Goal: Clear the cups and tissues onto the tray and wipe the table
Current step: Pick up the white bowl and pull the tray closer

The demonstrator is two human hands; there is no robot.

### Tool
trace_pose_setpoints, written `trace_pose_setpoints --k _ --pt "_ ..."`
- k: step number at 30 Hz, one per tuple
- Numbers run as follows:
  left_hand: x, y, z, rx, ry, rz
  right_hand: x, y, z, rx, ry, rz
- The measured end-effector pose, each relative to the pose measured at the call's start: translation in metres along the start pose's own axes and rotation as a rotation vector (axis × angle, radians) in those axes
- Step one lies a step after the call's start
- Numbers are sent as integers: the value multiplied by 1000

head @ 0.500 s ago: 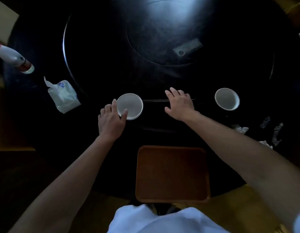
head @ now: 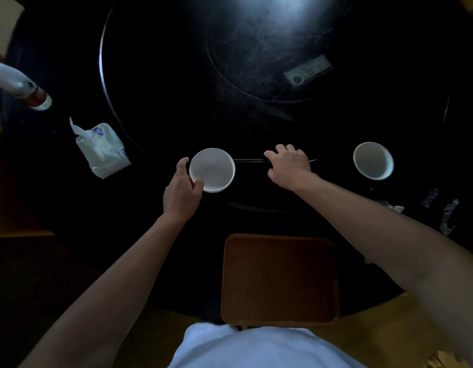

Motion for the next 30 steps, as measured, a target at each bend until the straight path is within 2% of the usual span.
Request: trace_pose_setpoints --k 3,7,10,18,24,30 --pt "6 8 1 -62 38 -67 -4 0 2 4 -41 0" --pt "19 20 1 -254 26 -474 -5 1 6 32 -12 47" --pt "22 22 0 -277 6 -571 -7 2 10 16 -4 41" --pt "18 25 -4 -263 -21 -601 -14 17 22 -130 40 -169" --pt "13 34 -8 -275 -43 -590 -13 21 24 -163 89 -159" --pt "12 40 -15 -285 -48 -603 -6 21 23 -184 59 -150"
Point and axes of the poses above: each hand's wrist, its own z-axis towards the middle knuckle, its own x-axis out of the palm, y = z × x, the point moved 6 cm from there along z, towards the middle knuckle, and after that the axes turned 14 degrees about x, right-handed, at the moved point
